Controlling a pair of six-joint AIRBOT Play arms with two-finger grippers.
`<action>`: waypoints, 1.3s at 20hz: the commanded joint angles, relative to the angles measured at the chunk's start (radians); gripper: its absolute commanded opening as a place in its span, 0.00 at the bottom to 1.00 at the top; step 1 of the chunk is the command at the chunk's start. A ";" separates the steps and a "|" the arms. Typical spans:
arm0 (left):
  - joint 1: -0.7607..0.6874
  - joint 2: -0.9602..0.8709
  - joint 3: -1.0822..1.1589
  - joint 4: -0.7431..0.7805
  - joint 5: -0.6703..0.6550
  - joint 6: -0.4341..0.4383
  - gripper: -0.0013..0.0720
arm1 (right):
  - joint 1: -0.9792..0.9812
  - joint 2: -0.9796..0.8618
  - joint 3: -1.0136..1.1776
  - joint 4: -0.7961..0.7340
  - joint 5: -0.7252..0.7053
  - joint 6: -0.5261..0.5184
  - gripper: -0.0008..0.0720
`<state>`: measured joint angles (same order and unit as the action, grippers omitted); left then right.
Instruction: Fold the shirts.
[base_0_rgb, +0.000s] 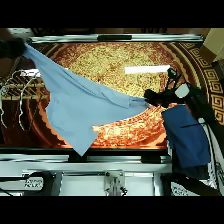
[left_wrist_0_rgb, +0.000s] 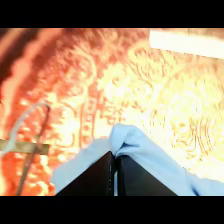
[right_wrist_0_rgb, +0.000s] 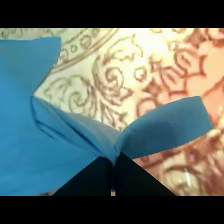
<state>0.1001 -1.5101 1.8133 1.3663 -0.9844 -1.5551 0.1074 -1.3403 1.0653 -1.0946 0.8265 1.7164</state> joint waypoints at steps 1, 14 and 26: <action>-0.083 -0.167 -0.003 -0.010 0.032 0.000 0.06 | 0.001 -0.170 -0.026 0.203 -0.305 0.011 0.11; -0.068 -0.053 -0.115 -0.002 -0.676 0.013 0.80 | 0.000 0.024 -0.024 -0.065 -0.078 -0.120 0.11; 0.107 0.310 -1.108 -0.264 -0.124 0.053 0.80 | 0.001 0.103 -0.025 -0.155 0.093 -0.124 0.11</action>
<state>0.1627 -1.2091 0.8257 1.2087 -1.2480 -1.5375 0.1074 -1.2419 1.0405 -1.2404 0.9047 1.5932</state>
